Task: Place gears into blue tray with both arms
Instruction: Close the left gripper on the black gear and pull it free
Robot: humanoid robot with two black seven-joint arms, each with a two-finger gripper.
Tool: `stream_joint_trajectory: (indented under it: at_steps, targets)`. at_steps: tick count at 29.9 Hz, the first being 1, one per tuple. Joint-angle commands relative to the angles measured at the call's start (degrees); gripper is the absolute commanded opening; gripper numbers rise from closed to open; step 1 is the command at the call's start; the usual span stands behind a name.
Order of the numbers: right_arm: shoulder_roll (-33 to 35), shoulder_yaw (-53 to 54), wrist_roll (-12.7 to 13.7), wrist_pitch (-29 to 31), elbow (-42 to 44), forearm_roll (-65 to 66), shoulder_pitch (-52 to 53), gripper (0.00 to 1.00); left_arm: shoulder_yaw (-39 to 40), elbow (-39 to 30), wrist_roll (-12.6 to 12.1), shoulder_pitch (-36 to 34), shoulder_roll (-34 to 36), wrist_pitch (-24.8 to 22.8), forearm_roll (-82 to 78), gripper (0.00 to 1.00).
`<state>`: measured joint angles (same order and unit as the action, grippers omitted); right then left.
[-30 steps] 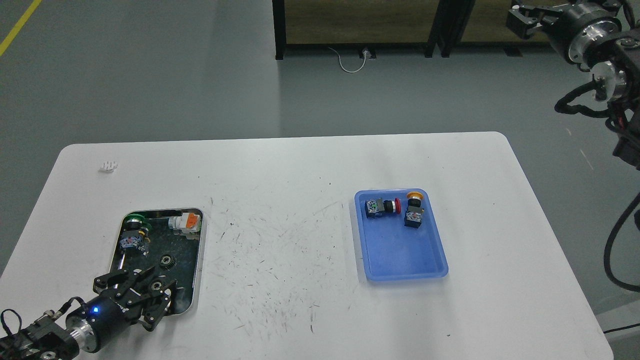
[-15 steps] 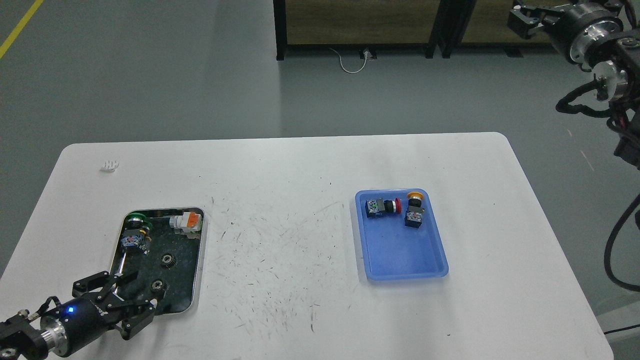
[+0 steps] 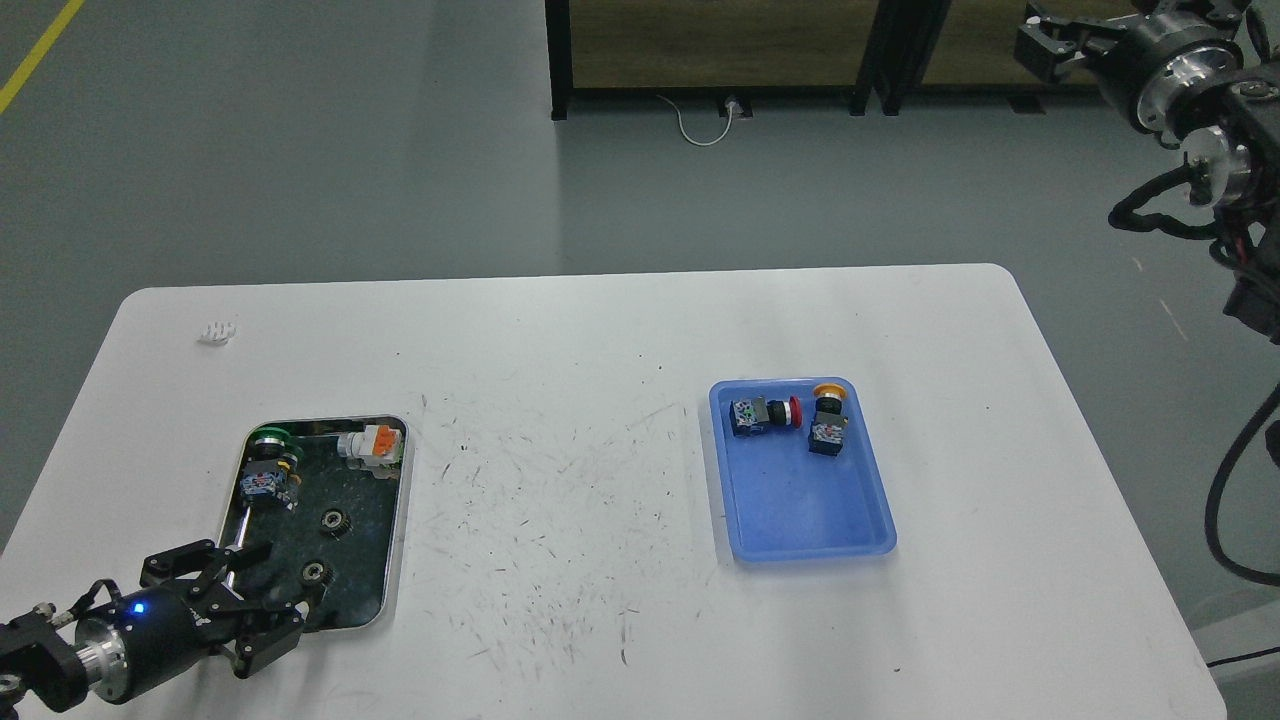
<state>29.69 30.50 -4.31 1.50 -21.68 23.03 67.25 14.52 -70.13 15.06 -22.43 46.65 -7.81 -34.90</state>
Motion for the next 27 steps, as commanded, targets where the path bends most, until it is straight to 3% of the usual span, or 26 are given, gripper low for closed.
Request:
stream_joint_trajectory:
  at_steps: [1,20,27]
  targets:
    - [-0.42,0.0,0.0,-0.1,0.23,0.0,0.07,1.0,0.07,0.69,-0.03,-0.07,-0.95,0.26,0.09,0.79]
    - [-0.95,0.0,0.0,-0.1,1.11,0.62,0.25,1.0,-0.02,3.59,-0.91,-0.86,-6.31,1.66,-0.17,0.78]
    - [-0.95,0.0,0.0,-0.1,1.11,0.62,0.34,1.0,-0.11,3.95,-0.91,-0.86,-6.57,1.75,-0.17,0.69]
